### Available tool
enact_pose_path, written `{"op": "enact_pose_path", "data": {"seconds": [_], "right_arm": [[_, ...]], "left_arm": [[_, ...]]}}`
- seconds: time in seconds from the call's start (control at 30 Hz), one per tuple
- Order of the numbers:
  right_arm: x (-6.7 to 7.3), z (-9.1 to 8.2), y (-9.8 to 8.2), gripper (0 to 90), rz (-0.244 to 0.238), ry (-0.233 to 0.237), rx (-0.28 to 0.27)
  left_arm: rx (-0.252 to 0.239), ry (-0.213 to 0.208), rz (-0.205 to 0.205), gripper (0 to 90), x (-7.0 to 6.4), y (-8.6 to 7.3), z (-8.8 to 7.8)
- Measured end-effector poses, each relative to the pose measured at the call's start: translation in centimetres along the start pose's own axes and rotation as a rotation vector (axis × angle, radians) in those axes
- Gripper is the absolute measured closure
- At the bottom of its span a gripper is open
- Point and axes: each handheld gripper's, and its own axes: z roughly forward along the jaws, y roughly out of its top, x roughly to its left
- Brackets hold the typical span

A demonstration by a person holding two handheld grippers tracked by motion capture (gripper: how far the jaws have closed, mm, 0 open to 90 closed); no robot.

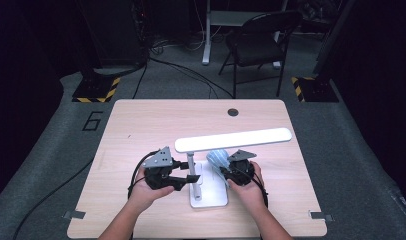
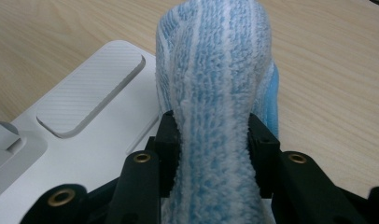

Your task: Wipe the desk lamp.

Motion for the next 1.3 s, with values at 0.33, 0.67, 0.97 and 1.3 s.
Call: {"op": "enact_pose_path", "data": {"seconds": [0.33, 0.67, 0.97, 1.3], "right_arm": [[-0.4, 0.0, 0.4, 63.5, 0.022, -0.011, -0.016], [-0.6, 0.7, 0.8, 63.1, 0.046, -0.030, -0.011], [-1.1, 1.4, 0.7, 62.9, 0.073, -0.064, 0.030], [-1.4, 2.7, 0.7, 62.8, 0.107, -0.103, 0.054]], "left_arm": [[-0.008, 0.077, 0.012, 53.1, -0.4, 0.1, 0.2], [-0.008, 0.149, 0.008, 53.3, 0.1, 0.0, 0.0], [-0.005, 0.128, 0.008, 52.4, 0.3, 0.0, -0.2], [0.000, 0.089, 0.001, 51.2, 0.3, -0.1, 0.0]]}}
